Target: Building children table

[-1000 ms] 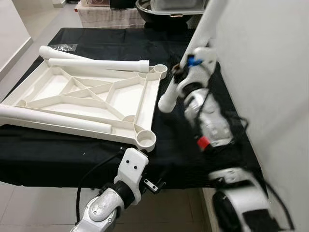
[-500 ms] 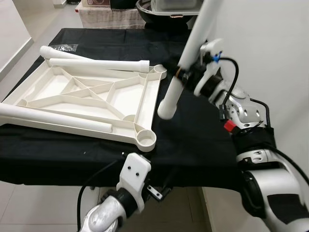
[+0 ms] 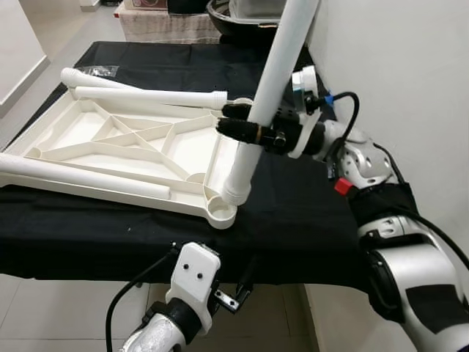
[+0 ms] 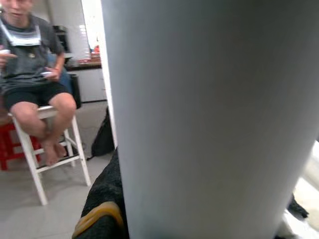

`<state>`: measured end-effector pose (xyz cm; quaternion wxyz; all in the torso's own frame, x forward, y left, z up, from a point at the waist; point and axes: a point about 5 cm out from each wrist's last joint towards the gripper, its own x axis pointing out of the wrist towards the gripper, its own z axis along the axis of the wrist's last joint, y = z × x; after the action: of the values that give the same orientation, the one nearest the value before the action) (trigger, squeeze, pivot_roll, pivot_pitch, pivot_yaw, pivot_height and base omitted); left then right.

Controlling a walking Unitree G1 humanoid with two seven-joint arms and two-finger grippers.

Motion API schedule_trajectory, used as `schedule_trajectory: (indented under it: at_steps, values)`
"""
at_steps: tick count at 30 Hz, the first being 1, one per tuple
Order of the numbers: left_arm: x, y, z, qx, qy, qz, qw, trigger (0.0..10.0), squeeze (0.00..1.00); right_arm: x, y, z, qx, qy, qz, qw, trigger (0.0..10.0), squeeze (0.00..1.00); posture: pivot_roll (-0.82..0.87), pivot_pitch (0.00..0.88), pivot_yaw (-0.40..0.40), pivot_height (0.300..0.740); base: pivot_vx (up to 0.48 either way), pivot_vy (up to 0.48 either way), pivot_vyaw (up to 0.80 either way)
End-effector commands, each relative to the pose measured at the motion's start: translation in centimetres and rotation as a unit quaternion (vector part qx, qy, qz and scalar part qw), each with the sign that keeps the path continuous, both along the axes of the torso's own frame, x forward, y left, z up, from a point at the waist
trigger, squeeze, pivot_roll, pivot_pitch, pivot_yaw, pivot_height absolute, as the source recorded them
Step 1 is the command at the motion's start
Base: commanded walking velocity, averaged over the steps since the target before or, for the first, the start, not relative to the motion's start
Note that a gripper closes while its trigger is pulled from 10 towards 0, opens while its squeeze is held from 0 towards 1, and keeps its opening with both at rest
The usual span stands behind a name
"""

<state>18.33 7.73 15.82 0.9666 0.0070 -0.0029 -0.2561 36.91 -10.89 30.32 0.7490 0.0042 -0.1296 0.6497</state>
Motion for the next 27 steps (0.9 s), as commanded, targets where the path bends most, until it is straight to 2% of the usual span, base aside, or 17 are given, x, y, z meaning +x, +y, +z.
schedule_trajectory:
  at_steps: [1, 4, 7, 13, 27]
  values:
    - [-0.1, 0.0, 0.0, 0.000, -0.001, 0.006, 1.000, 10.0, 0.00, -0.1, 0.2, 0.6, 0.015, -0.009, 0.013, 1.000, 10.0, 0.00, 0.08, 0.156, -0.070, 0.740, 0.000, 0.000, 0.00]
    - [-0.2, 0.1, 0.0, 0.000, -0.001, 0.010, 1.000, 10.0, 0.00, -0.5, 0.8, 0.5, 0.016, -0.006, 0.042, 0.999, 10.0, 0.00, 0.08, 0.155, -0.070, 0.740, 0.000, 0.000, 0.00]
    - [-0.2, 0.1, 0.0, 0.000, -0.001, 0.011, 1.000, 10.0, 0.00, -0.6, 1.0, 0.2, 0.010, -0.006, 0.048, 0.999, 10.0, 0.00, 0.07, 0.153, -0.071, 0.740, 0.000, 0.000, 0.00]
    - [-0.3, 0.0, 0.0, -0.001, -0.001, 0.012, 1.000, 10.0, 0.00, -0.9, 2.6, -2.6, -0.034, 0.012, 0.068, 0.997, 10.0, 0.00, 0.08, 0.146, -0.074, 0.740, 0.000, 0.000, 0.00]
    - [-0.4, -0.1, -0.1, 0.000, -0.005, 0.011, 1.000, 10.0, 0.00, -1.3, 3.6, -3.5, -0.061, -0.002, 0.079, 0.995, 10.0, 0.00, 0.08, 0.123, -0.075, 0.740, 0.000, 0.000, 0.00]
